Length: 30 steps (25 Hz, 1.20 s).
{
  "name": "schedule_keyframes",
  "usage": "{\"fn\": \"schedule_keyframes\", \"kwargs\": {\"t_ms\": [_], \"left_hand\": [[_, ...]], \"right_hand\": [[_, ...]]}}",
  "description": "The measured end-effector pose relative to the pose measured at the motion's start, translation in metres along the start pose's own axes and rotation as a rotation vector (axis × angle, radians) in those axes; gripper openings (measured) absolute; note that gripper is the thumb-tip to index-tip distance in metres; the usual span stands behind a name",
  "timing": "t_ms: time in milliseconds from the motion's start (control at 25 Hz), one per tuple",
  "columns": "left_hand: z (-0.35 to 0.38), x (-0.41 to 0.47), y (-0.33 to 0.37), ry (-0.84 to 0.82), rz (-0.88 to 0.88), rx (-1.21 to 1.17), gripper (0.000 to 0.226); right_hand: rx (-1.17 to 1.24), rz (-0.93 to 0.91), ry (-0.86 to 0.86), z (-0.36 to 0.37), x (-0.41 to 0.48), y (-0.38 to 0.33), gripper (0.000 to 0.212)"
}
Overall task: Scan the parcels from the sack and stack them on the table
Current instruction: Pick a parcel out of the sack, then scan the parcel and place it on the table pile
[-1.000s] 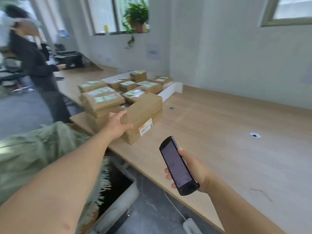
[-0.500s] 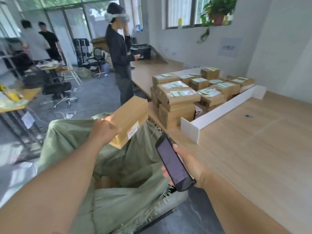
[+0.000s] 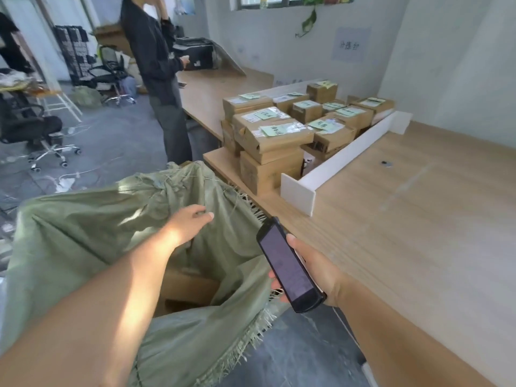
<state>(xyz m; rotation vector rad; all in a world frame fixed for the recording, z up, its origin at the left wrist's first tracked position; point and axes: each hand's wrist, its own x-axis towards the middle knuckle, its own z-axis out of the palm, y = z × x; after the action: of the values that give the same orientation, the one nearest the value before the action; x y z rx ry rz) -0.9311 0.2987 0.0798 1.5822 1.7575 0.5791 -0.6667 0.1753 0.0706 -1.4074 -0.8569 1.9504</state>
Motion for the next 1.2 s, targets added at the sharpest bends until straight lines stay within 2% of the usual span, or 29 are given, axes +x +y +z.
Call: {"fn": "schedule_keyframes", "kwargs": {"t_ms": [200, 480, 800, 920, 1040, 1200], "left_hand": [[0.077, 0.006, 0.079, -0.212, 0.21, 0.029, 0.04], [0.216, -0.069, 0.217, -0.447, 0.493, 0.178, 0.036], [0.394, -0.228, 0.374, -0.697, 0.803, 0.255, 0.028], [0.464, -0.303, 0.422, -0.793, 0.934, 0.289, 0.033], [0.521, -0.374, 0.452, -0.871, 1.059, 0.317, 0.038], [0.581, -0.446, 0.469, -0.963, 1.205, 0.403, 0.052]], "right_hand": [[0.083, -0.084, 0.107, -0.047, -0.052, 0.009, 0.066], [0.156, -0.196, 0.353, -0.151, -0.175, 0.05, 0.068], [0.302, -0.346, 0.704, -0.277, -0.371, 0.132, 0.075], [0.384, -0.388, 0.842, -0.308, -0.445, 0.173, 0.07], [0.463, -0.416, 0.947, -0.324, -0.508, 0.216, 0.063], [0.606, -0.419, 1.074, -0.332, -0.568, 0.265, 0.066]]}}
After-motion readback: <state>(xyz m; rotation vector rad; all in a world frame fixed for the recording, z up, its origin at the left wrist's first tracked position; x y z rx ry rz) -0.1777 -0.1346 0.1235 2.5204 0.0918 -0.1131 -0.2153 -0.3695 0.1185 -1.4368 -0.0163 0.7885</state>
